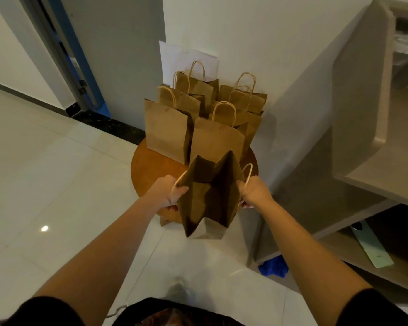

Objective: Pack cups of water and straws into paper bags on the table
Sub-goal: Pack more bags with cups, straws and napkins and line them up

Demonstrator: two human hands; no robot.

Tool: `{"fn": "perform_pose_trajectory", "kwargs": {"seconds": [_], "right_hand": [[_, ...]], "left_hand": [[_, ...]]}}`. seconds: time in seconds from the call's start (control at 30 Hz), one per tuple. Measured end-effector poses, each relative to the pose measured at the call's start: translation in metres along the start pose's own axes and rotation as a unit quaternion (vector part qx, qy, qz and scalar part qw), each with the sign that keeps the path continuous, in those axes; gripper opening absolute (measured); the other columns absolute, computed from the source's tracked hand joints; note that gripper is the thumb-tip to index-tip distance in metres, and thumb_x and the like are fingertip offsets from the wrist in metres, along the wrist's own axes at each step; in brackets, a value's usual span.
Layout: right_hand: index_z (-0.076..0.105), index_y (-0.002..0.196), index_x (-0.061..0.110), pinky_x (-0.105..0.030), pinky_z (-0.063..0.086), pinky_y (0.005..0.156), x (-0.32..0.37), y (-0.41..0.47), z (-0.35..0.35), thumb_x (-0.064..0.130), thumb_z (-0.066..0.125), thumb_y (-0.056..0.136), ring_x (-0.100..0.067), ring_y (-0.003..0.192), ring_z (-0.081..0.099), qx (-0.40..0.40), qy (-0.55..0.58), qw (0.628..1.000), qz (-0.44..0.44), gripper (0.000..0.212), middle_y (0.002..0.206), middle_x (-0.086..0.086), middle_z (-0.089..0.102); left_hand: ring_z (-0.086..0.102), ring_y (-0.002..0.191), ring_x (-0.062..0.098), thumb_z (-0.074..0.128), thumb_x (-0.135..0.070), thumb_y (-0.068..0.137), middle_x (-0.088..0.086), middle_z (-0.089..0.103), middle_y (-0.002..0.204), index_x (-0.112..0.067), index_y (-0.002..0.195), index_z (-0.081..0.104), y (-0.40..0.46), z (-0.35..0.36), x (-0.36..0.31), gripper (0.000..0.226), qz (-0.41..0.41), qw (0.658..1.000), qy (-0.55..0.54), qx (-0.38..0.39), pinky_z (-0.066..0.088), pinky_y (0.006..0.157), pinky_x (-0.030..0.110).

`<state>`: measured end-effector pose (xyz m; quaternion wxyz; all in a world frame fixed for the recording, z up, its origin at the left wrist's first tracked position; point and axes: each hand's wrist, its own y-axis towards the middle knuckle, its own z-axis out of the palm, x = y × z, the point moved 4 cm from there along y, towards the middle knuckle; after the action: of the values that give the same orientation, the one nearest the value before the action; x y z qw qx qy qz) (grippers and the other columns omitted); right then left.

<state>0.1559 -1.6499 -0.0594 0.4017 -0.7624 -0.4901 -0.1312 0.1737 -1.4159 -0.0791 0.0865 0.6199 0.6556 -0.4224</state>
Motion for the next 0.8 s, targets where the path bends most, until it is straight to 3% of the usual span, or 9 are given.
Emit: {"fn": "perform_pose_trajectory", "kwargs": {"seconds": [0.43,0.67,0.8], "right_hand": [[0.054,0.073,0.015,-0.042,0.057,0.078,0.041,0.096,0.026,0.036,0.043,0.098,-0.025,0.070,0.066,0.005,0.000,0.998,0.059,0.035,0.072,-0.007,0.062],[0.057,0.078,0.014,-0.041,0.055,0.078,0.042,0.106,0.027,0.040,0.044,0.097,-0.028,0.077,0.067,0.015,0.012,0.997,0.069,0.035,0.080,-0.012,0.065],[0.057,0.076,0.013,-0.041,0.055,0.075,0.041,0.095,0.020,0.045,0.046,0.095,-0.027,0.073,0.066,0.005,0.009,0.999,0.047,0.038,0.076,-0.010,0.064]], "left_hand": [[0.068,0.083,0.025,0.046,-0.038,0.096,0.014,0.066,0.102,-0.006,0.108,0.060,0.107,-0.043,0.000,0.036,-0.009,0.998,0.027,0.063,0.056,0.080,0.034],[0.068,0.077,0.023,0.046,-0.043,0.095,0.013,0.068,0.101,-0.004,0.104,0.063,0.126,-0.043,-0.004,0.043,0.011,0.994,0.054,0.097,0.054,0.076,0.032],[0.067,0.066,0.017,0.049,-0.050,0.091,0.007,0.068,0.082,-0.011,0.086,0.064,0.123,-0.042,-0.007,0.042,-0.001,0.996,0.052,0.071,0.052,0.064,0.024]]}}
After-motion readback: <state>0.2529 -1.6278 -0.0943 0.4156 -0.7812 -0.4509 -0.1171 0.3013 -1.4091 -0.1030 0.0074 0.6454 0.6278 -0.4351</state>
